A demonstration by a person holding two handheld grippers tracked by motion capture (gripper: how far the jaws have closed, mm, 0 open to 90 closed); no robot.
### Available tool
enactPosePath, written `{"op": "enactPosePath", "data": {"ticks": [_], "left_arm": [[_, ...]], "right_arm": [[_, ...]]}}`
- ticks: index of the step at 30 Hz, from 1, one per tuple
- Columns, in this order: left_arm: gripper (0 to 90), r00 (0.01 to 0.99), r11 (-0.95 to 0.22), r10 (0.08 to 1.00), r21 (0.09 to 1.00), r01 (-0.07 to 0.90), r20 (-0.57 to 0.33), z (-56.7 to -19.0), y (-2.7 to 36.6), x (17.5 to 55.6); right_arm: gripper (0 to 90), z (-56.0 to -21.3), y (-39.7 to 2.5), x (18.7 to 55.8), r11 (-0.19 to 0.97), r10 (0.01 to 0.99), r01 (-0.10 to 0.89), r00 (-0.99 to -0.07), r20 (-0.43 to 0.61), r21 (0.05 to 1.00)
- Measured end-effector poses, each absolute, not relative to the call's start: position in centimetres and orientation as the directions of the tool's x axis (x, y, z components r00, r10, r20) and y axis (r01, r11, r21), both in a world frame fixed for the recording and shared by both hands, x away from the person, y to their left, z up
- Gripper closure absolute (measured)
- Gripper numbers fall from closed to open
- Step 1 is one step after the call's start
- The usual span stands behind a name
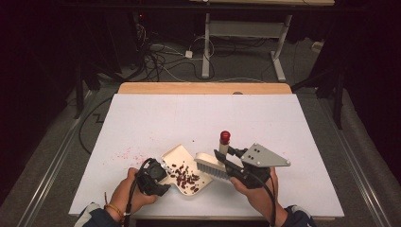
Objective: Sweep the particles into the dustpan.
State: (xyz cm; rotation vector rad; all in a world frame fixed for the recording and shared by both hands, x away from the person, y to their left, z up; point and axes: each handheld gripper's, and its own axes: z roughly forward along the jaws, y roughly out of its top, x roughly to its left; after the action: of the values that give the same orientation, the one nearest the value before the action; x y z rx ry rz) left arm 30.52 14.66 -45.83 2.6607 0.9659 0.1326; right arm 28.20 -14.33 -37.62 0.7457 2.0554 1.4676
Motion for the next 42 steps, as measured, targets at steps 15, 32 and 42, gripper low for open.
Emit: {"op": "enactPosePath", "data": {"ticks": [15,32,42], "left_arm": [[63.9,0.756,-0.703,0.652,0.323,0.633,-0.064,-45.9,15.0,31.1],[63.9,0.758,-0.708,0.650,0.323,0.628,-0.051,-45.9,14.9,31.0],[63.9,0.759,-0.712,0.649,0.318,0.627,-0.043,-45.9,14.8,31.0]], "right_arm": [[70.4,-37.4,-12.9,37.0,0.305,0.697,-0.001,-0.681,-0.224,0.952],[70.4,-40.6,-10.5,37.2,0.426,0.559,-0.024,-0.779,-0.284,0.904],[70.4,-39.7,-11.5,32.4,0.402,0.542,0.045,-0.817,-0.198,0.914]]}}
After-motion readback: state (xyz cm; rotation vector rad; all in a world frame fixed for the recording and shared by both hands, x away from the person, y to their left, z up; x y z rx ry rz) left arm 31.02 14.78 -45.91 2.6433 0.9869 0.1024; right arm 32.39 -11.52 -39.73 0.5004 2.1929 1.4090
